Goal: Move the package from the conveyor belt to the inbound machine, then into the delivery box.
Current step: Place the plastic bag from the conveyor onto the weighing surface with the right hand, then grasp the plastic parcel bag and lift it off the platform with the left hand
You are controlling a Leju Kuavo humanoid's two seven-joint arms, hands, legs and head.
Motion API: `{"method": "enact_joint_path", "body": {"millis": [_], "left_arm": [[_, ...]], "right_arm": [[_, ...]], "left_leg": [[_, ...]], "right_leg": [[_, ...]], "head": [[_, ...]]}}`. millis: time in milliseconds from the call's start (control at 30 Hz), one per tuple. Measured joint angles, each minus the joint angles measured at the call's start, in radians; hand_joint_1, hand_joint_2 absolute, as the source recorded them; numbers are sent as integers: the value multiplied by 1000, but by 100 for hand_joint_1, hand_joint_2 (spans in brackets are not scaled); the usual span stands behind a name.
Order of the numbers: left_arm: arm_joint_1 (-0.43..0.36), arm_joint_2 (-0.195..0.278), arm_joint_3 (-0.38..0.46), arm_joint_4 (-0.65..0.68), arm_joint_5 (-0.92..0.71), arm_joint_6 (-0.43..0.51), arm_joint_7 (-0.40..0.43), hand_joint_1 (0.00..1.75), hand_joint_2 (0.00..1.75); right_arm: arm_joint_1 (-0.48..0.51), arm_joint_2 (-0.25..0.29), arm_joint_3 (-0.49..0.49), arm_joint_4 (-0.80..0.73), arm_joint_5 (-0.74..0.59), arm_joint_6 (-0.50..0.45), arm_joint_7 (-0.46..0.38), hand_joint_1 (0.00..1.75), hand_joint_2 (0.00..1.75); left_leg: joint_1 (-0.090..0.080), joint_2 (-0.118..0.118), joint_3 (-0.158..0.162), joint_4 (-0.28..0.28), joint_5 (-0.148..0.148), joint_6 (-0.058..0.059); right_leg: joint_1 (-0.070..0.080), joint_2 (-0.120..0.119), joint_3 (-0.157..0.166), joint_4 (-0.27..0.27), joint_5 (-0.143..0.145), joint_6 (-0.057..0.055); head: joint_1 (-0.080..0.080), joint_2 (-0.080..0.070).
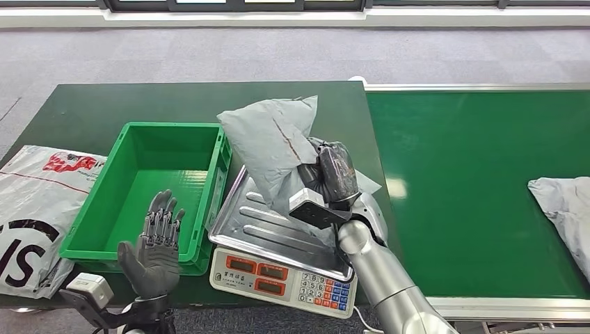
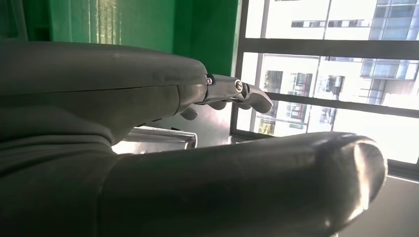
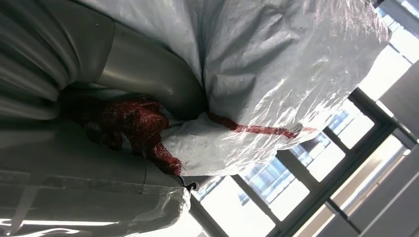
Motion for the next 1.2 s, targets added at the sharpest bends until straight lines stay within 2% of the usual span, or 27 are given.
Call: {"method": "enact_joint_path", "body": {"millis": [67, 100, 400, 633, 933, 1067, 1133, 1200], "left_arm": [[-4, -1, 0, 2, 0, 0, 0, 0, 0], [-4, -1, 0, 2, 0, 0, 0, 0, 0], [-2, -4, 0, 1, 0, -10, -1, 0, 0], [-10, -6, 0, 1, 0, -12, 9, 0, 0], [-5, -6, 1, -6, -2, -7, 11, 0, 0], [9, -7, 2, -22, -19, 6, 17, 0, 0], [16, -8, 4, -30, -40, 31, 29, 0, 0], [20, -9, 5, -37, -87, 99, 45, 0, 0]], "right_arm": [[-16, 12, 7, 35, 0, -8, -3, 7, 175], [-23, 17, 11, 53, 3, -16, 0, 0, 175], [-46, 28, 26, 134, 23, -58, 22, 0, 175], [-47, 27, 26, 125, -3, -25, 29, 0, 175], [-17, 10, 26, 4, -27, 28, 79, 0, 175], [32, -4, 26, -88, -54, 70, 104, 0, 175], [68, -12, 26, -153, -60, 81, 116, 0, 175], [115, -21, 26, -238, -52, 59, 114, 0, 175]], "left_leg": [[0, 0, 0, 0, 0, 0], [0, 0, 0, 0, 0, 0], [0, 0, 0, 0, 0, 0], [0, 0, 0, 0, 0, 0], [0, 0, 0, 0, 0, 0], [0, 0, 0, 0, 0, 0], [0, 0, 0, 0, 0, 0], [0, 0, 0, 0, 0, 0]], "right_leg": [[0, 0, 0, 0, 0, 0], [0, 0, 0, 0, 0, 0], [0, 0, 0, 0, 0, 0], [0, 0, 0, 0, 0, 0], [0, 0, 0, 0, 0, 0], [0, 0, 0, 0, 0, 0], [0, 0, -1, 0, 0, 0], [0, 0, -1, 0, 0, 0]], "head": [[0, 0], [0, 0], [0, 0], [0, 0], [0, 0], [0, 0], [0, 0], [0, 0]]}}
